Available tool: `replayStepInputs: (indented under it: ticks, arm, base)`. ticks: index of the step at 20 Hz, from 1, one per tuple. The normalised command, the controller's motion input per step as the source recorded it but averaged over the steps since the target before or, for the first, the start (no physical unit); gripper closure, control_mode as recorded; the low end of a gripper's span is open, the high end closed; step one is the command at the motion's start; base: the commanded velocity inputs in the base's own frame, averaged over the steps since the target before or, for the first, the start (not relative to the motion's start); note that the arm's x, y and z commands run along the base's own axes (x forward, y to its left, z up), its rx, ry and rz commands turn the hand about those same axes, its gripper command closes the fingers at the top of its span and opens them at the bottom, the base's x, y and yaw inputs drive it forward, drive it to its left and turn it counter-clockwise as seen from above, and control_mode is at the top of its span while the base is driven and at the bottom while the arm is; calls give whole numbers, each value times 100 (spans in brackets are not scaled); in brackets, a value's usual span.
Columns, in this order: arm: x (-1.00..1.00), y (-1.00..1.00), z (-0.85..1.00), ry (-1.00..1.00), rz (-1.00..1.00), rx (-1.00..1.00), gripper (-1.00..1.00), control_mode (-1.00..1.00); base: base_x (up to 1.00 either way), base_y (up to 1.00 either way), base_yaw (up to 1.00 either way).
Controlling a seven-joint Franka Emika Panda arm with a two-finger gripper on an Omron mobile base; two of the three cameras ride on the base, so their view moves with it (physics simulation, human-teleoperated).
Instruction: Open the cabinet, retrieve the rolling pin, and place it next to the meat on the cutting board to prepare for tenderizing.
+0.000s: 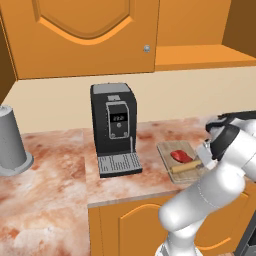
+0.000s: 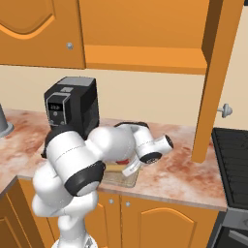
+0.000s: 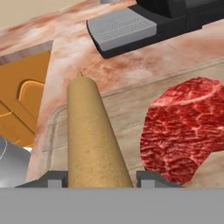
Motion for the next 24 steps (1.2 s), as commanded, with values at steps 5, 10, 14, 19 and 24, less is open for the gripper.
replayStepInputs:
  ticks: [5,10,14,19,24]
  arm:
    - [0,0,0,-10,0,0,-100,-100]
    - [-8,0,3,-12,0,0,-100,-100]
    - [-14,9,18,-13,0,0,-100,-100]
    - [-3,23,37,-12,0,0,-100,-100]
    - [0,36,45,-13,0,0,-100,-100]
  base:
    - [0,0,0]
    - [0,0,0]
    - [0,0,0]
    - [0,0,0]
    - [0,0,0]
